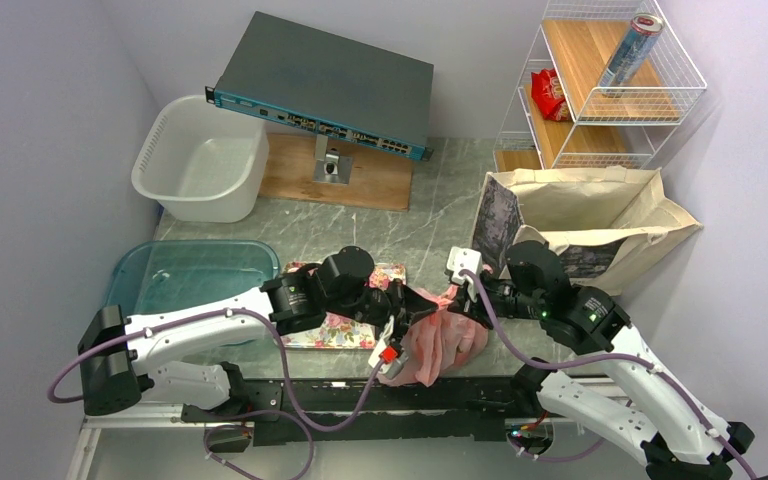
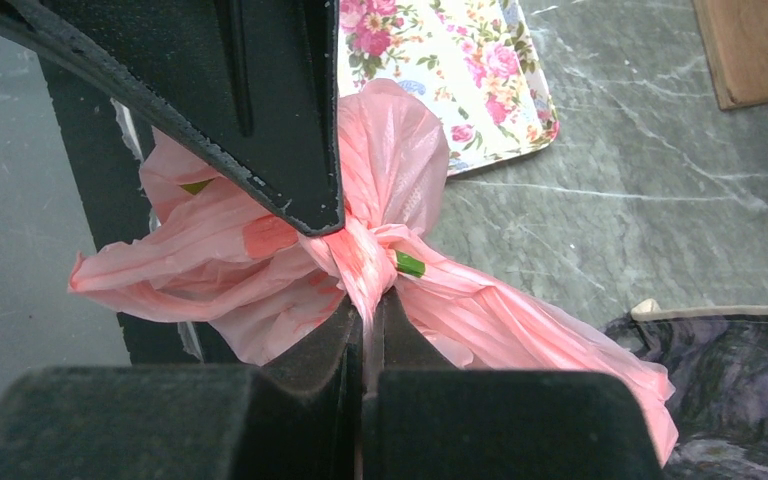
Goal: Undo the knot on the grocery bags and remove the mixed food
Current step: Untie the takeout bag at the center of the board.
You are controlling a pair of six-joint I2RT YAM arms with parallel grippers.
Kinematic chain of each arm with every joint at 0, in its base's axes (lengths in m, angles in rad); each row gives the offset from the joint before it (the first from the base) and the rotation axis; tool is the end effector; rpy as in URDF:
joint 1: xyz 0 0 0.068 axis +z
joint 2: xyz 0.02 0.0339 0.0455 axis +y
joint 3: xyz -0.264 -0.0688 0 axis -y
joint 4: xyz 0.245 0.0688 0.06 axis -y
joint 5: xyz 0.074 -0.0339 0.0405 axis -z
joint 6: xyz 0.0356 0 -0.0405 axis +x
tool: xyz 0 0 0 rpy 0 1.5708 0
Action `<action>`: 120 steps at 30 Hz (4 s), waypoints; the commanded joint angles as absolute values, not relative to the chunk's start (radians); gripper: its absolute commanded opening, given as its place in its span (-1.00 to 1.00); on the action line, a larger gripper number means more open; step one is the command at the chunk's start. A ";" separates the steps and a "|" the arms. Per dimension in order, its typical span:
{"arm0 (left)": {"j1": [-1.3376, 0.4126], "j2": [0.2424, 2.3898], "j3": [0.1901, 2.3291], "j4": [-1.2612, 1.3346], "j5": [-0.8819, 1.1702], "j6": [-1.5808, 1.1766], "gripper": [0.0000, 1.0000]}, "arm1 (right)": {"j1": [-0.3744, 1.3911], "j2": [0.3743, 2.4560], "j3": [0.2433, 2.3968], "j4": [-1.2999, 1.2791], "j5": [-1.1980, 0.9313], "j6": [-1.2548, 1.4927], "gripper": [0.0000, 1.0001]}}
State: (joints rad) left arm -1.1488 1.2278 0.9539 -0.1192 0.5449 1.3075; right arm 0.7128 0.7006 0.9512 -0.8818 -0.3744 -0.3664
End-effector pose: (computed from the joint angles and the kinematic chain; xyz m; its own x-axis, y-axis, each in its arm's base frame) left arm 0.0978 -0.2628 0.3136 0.9018 0.0074 -0.4321 0.4056 -0.3599 0.8402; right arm 0.0877 0.0930 0.3394 -0.1187 -0.5434 -0.8310 -0.9367 0.3389 -0.0877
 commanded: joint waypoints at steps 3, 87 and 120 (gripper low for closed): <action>-1.147 1.174 0.873 -0.449 0.610 1.453 -1.00 | 0.691 0.666 1.030 -0.799 -0.154 -0.409 -1.00; -1.244 1.205 0.681 0.471 0.015 0.978 -0.97 | 0.655 0.935 1.149 -1.090 -0.396 -0.296 -0.58; -1.167 1.071 1.029 -0.183 0.393 1.017 -0.23 | 0.652 0.901 1.169 -0.863 -0.503 -0.156 -1.00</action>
State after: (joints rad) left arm -1.1267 1.0485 1.0088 -0.2317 0.4747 0.7021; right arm 0.6552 0.9012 1.1580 -0.9451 -0.4084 -0.2234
